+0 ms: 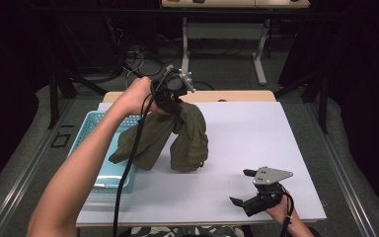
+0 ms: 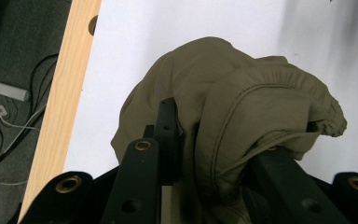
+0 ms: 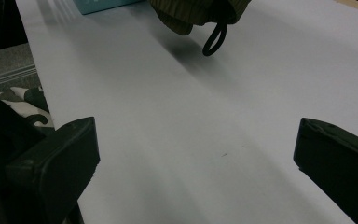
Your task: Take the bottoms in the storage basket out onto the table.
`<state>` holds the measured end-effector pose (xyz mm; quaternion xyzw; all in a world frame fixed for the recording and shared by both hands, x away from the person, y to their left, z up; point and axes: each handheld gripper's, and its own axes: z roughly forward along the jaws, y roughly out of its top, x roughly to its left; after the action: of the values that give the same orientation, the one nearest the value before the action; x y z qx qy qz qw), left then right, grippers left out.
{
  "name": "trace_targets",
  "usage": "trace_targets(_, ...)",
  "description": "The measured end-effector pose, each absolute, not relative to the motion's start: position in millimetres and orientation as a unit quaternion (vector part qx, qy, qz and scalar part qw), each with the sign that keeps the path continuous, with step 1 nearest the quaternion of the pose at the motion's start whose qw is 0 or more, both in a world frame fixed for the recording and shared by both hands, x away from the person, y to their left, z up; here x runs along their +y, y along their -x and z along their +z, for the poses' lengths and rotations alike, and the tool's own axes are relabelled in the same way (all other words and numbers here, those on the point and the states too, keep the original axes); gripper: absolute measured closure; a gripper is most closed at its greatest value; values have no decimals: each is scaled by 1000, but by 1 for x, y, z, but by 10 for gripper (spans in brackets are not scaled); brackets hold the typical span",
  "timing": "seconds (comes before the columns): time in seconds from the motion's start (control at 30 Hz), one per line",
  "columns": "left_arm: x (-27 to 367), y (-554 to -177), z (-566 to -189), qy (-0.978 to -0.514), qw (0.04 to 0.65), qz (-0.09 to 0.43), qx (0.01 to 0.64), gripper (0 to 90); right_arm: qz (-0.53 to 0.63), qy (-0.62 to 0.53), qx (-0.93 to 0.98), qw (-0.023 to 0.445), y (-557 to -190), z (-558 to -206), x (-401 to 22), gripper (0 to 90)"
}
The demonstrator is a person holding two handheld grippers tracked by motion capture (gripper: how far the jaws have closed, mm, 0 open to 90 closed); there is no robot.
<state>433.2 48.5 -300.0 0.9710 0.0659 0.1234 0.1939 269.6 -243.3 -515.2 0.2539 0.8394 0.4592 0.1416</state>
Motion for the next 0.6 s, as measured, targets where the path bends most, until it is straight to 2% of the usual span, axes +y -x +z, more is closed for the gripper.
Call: trace_targets(0.6, 26, -435, -311, -969, 208, 117, 66, 737, 460, -254, 839, 140, -270, -515, -243, 1)
